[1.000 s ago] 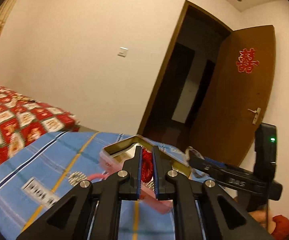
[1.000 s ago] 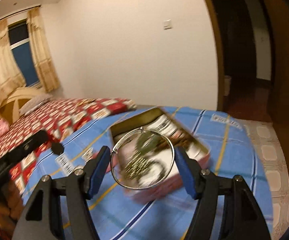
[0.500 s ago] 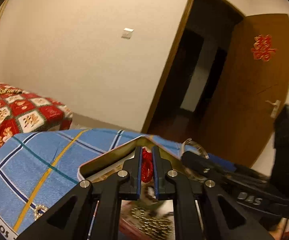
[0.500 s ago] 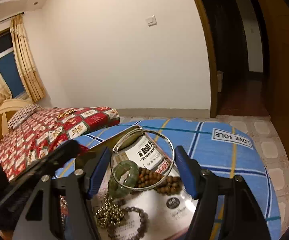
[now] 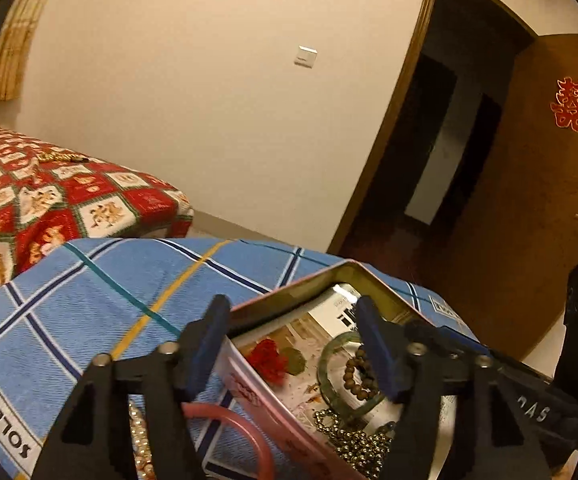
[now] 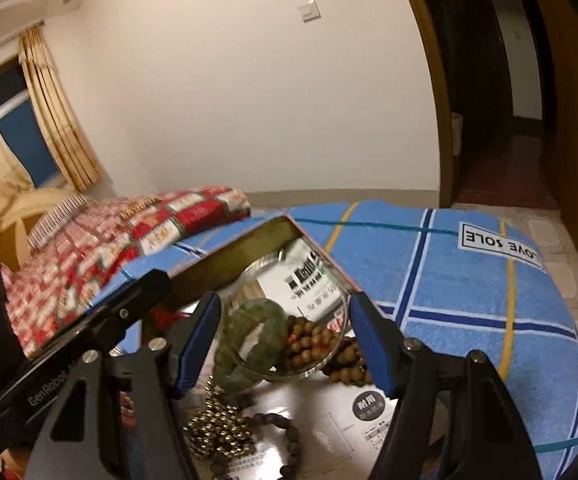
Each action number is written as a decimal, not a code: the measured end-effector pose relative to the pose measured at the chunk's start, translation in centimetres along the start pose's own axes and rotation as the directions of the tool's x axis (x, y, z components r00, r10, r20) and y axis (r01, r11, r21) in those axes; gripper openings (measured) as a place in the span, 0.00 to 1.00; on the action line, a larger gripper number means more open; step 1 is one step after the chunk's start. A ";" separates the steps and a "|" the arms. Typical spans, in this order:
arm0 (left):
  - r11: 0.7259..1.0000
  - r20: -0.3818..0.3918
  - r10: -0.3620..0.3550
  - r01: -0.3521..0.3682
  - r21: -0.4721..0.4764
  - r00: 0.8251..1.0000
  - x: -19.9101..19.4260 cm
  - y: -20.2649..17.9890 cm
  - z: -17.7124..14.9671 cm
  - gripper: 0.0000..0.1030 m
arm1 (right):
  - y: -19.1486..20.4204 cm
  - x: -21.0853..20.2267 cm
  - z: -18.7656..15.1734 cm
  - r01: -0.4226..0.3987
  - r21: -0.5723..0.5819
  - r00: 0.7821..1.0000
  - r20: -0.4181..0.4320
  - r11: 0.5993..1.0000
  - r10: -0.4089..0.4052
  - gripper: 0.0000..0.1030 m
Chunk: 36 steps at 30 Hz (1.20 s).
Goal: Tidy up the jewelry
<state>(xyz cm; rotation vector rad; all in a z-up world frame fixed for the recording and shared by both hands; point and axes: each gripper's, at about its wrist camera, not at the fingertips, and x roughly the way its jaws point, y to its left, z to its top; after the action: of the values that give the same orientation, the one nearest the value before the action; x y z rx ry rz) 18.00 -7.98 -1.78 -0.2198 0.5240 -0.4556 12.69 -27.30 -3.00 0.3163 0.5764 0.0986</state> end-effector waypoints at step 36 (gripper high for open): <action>0.961 0.113 0.272 -0.265 -0.073 0.956 -15.5 8.3 -4.0 0.68 | 6.3 -6.5 -5.3 0.103 -0.067 0.982 0.166 0.992 -0.090 0.77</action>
<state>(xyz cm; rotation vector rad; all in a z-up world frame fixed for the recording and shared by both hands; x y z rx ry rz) 6.96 6.25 -1.09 -0.2260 0.4391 -0.1607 4.32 -21.14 -1.76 0.2198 0.4242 0.0007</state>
